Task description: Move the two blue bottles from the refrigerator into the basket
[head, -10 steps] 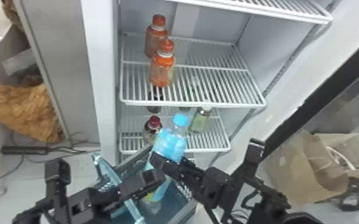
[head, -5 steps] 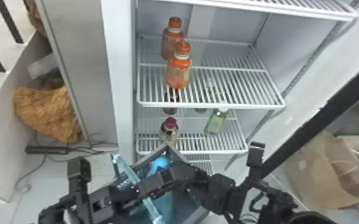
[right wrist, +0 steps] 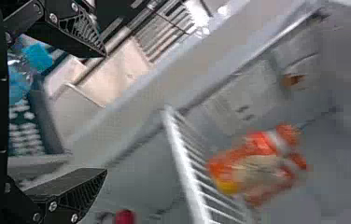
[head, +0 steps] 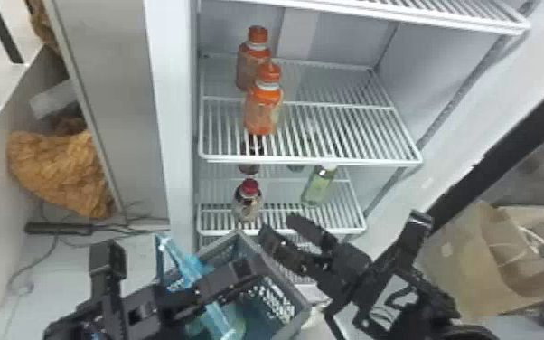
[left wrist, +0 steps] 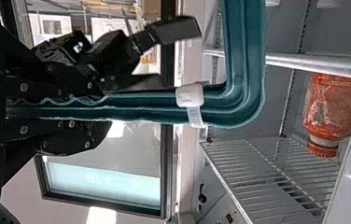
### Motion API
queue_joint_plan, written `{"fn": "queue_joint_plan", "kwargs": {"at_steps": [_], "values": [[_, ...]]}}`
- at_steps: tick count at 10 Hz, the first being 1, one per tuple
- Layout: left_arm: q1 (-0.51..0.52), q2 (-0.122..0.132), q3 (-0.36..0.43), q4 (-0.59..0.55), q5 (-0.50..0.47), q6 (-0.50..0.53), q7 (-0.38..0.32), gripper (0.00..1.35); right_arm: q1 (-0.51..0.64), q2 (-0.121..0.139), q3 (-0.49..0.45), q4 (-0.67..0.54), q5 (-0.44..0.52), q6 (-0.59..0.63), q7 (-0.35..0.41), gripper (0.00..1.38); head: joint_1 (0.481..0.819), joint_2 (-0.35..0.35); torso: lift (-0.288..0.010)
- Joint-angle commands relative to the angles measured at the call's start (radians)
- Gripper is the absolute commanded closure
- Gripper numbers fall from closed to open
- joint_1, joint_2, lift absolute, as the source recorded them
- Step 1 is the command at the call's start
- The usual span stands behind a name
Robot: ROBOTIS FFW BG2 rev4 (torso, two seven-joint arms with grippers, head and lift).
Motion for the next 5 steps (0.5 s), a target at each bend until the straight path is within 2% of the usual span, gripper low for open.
{"fn": "queue_joint_plan", "kwargs": {"at_steps": [1,3,5], "values": [[0.005,0.0,0.002,0.0,0.0,0.0,0.0,1.2,0.016,0.003,-0.009,0.041,-0.024,-0.124,0.0,0.19,0.695,-0.259,0.0],[0.01,0.0,0.002,0.0,0.0,0.0,0.0,1.2,0.047,0.003,-0.017,0.06,-0.026,-0.259,0.0,0.19,0.695,-0.288,0.0],[0.017,0.0,0.004,0.0,-0.002,0.0,0.0,1.2,0.109,-0.008,-0.027,0.083,-0.032,-0.384,0.0,0.19,0.695,-0.327,0.0]]}}
